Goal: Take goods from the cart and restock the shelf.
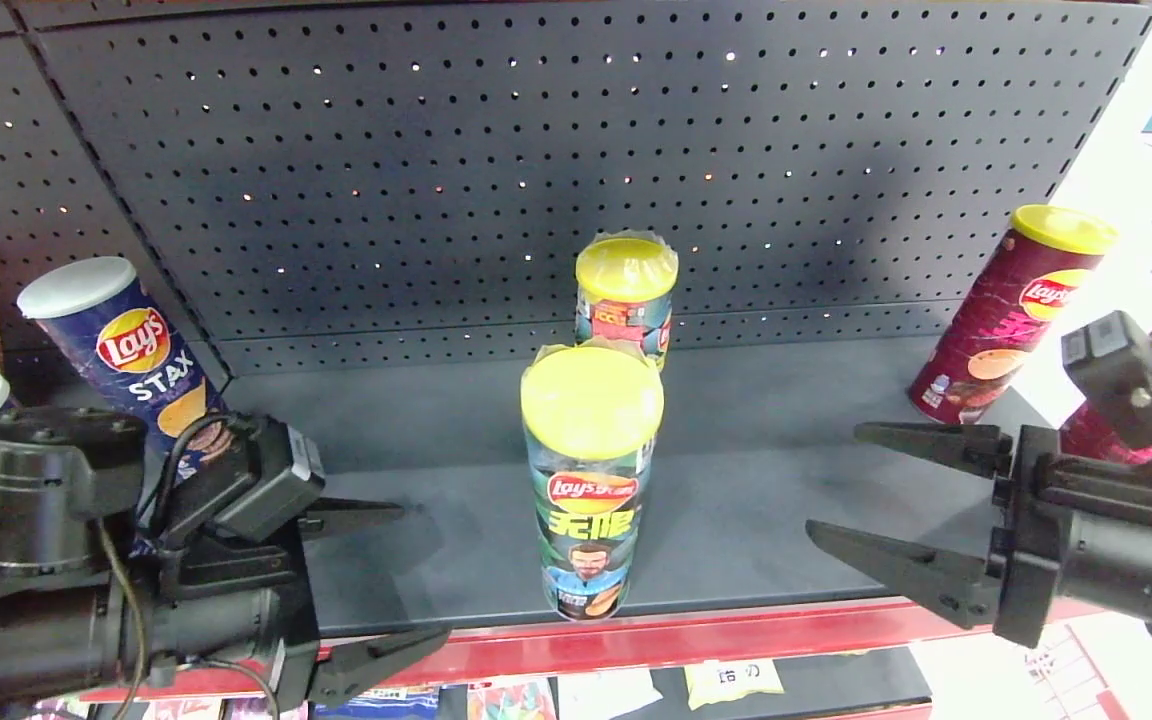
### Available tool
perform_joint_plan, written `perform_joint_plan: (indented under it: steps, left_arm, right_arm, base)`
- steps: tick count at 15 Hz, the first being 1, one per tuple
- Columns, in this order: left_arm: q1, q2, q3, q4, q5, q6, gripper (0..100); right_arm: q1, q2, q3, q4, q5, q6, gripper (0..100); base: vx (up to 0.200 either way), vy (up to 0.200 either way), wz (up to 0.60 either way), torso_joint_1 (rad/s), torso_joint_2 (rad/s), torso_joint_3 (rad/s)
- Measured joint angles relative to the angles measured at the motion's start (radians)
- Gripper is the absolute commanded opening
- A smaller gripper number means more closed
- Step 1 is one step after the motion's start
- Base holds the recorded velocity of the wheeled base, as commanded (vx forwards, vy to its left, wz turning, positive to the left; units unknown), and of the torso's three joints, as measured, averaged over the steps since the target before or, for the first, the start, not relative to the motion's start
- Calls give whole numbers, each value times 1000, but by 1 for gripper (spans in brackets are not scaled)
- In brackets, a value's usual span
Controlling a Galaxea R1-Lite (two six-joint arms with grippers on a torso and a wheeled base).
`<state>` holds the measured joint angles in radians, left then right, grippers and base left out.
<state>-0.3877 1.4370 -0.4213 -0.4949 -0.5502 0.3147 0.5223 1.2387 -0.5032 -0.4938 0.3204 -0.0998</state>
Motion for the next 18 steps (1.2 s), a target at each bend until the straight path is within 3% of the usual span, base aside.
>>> perform_joint_plan:
  steps: [10, 18]
  left_arm:
    - [-66, 185, -122, -1, 20, 11, 100]
    - [-86, 262, -189, -2, 29, 18, 100]
  right_arm:
    - [-12, -58, 3, -1, -8, 1, 100]
    - [-29, -58, -6, -1, -8, 1, 100]
  base:
    - [0, 0, 0, 0, 0, 0]
    - [0, 0, 0, 0, 0, 0]
